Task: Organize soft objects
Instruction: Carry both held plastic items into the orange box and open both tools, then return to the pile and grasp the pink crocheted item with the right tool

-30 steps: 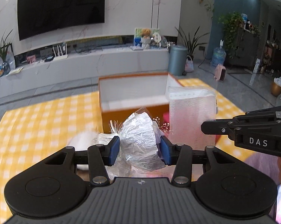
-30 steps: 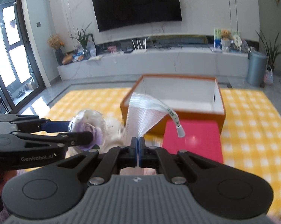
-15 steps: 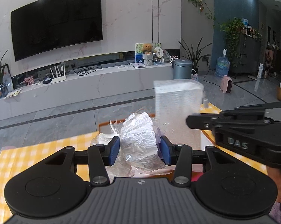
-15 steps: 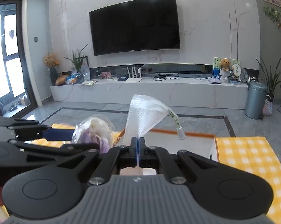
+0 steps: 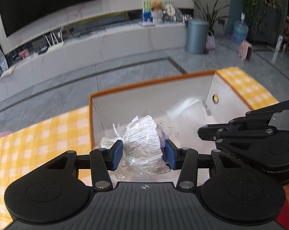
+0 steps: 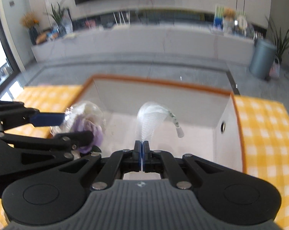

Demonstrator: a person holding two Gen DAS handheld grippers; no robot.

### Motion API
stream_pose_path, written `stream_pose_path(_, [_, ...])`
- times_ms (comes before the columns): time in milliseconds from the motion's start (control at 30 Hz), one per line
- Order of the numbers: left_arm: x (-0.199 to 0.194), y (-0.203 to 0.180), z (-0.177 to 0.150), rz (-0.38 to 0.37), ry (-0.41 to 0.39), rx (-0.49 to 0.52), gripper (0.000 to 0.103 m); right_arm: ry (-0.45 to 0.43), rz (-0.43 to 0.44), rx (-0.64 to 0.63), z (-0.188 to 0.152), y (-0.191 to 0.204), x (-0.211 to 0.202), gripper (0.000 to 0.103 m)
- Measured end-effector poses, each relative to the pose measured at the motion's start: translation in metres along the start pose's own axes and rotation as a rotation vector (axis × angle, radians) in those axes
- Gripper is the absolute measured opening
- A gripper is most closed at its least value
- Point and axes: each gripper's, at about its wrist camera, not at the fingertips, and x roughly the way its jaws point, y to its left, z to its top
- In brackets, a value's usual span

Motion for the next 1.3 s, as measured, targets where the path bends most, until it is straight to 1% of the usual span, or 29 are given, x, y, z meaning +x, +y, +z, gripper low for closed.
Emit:
stream_pose_path(67, [0.005, -0.001, -0.001, 0.007, 0.017, 0.008, 0.057, 0.032, -0.002, 0.007, -0.003, -0.003, 0.007, 0.0])
stream_pose_path(133, [0.008, -0.002, -0.001, 0.016, 0.027, 0.016, 0.059, 0.056, -0.003, 0.011, -0.004, -0.005, 0.012, 0.003])
stream_pose_path(167, [0.01, -0.002, 0.001, 0.019, 0.03, 0.017, 0.063, 0.061, -0.005, 0.011, -0.004, -0.006, 0.012, 0.003])
stream_pose_path(200, [0.011, -0.002, 0.001, 0.018, 0.03, 0.018, 0.064, 0.064, -0.007, 0.011, -0.005, -0.007, 0.011, 0.003])
stream_pose_path(333, [0.002, 0.003, 0.002, 0.013, -0.004, -0.016, 0.078, 0.061, -0.021, 0.012, -0.006, -0.006, 0.006, 0.006])
stream_pose_path(367, [-0.003, 0.003, 0.003, 0.013, -0.018, -0.023, 0.08, 0.058, -0.024, 0.011, -0.007, -0.006, 0.004, 0.007])
stream_pose_path(433, [-0.012, 0.004, 0.008, 0.015, -0.036, -0.028, 0.08, 0.048, -0.032, 0.005, -0.009, -0.003, -0.005, 0.008])
stream_pose_path(567, [-0.039, 0.005, 0.01, 0.015, -0.086, -0.037, 0.08, 0.013, -0.05, -0.019, -0.011, 0.005, -0.026, 0.021])
stream_pose_path(633, [-0.056, 0.005, 0.008, 0.019, -0.118, -0.041, 0.08, -0.015, -0.056, -0.028, -0.012, 0.009, -0.04, 0.023])
stream_pose_path(700, [-0.074, 0.003, 0.005, 0.026, -0.156, -0.045, 0.08, -0.045, -0.058, -0.034, -0.015, 0.013, -0.056, 0.032])
stream_pose_path(833, [-0.111, 0.001, -0.004, 0.032, -0.224, -0.056, 0.08, -0.112, -0.065, -0.054, -0.022, 0.025, -0.091, 0.037])
stream_pose_path(900, [-0.129, 0.0, -0.01, 0.033, -0.263, -0.058, 0.08, -0.145, -0.063, -0.061, -0.026, 0.031, -0.107, 0.043])
stream_pose_path(1000, [-0.153, -0.002, -0.021, 0.033, -0.314, -0.07, 0.08, -0.181, -0.058, -0.068, -0.036, 0.04, -0.129, 0.047])
stream_pose_path(1133, [-0.178, -0.007, -0.039, 0.043, -0.37, -0.082, 0.08, -0.213, -0.042, -0.06, -0.054, 0.049, -0.155, 0.049])
stream_pose_path(1233, [-0.191, -0.013, -0.054, 0.052, -0.391, -0.08, 0.08, -0.236, -0.024, -0.047, -0.073, 0.056, -0.173, 0.052])
stream_pose_path(1300, [-0.197, -0.014, -0.064, 0.04, -0.39, -0.092, 0.08, -0.246, -0.006, -0.031, -0.087, 0.06, -0.183, 0.054])
